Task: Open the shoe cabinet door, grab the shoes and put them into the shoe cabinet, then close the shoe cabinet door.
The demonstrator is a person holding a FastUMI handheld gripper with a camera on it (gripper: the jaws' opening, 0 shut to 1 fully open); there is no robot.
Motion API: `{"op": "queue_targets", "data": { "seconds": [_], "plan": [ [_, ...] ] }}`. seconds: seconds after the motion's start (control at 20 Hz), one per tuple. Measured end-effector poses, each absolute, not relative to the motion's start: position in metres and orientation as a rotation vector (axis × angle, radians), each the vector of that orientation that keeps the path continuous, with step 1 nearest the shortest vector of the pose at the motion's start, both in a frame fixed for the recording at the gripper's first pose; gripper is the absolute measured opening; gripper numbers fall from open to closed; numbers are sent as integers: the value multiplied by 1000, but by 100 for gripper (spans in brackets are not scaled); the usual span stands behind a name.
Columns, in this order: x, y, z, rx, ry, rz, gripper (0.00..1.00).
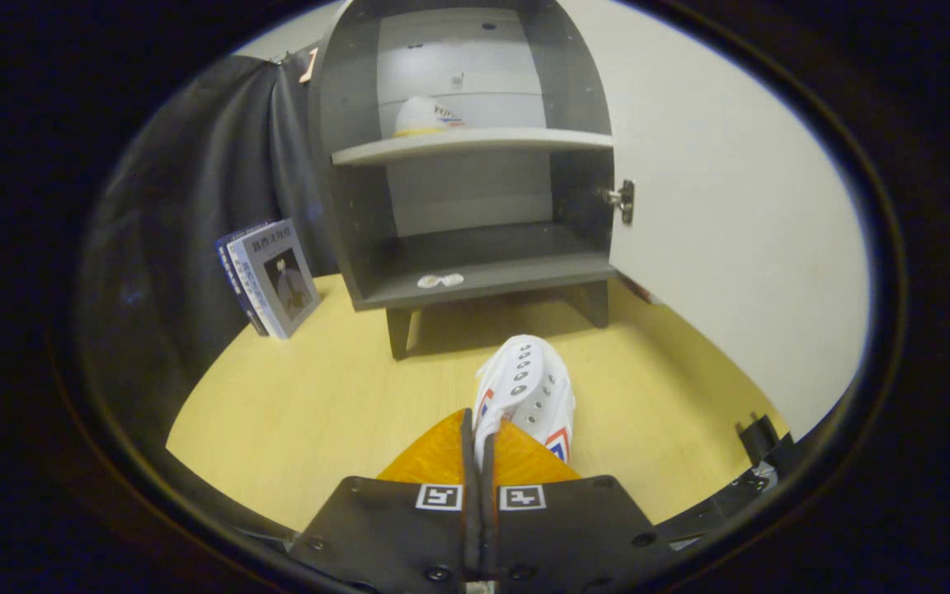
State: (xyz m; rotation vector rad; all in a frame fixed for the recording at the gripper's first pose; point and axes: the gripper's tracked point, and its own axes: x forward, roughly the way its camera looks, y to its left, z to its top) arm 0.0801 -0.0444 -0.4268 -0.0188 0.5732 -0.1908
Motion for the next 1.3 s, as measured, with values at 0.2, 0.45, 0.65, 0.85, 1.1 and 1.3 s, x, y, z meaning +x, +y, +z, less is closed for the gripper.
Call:
{"op": "queue_targets", "data": {
  "seconds": [0.2,0.45,0.65,0.85,1.1,1.3],
  "plan": [
    [99,-40,-360,-29,469,-203,2],
    [133,-32,-284,-29,354,-193,2],
    [169,-32,-236,-53,273,-171,2],
    [216,-40,-197,-66,202,-152,2],
    [278,-54,-172,-73,152,-141,2],
    [321,-69,-164,-76,138,-142,2]
  ]
}}
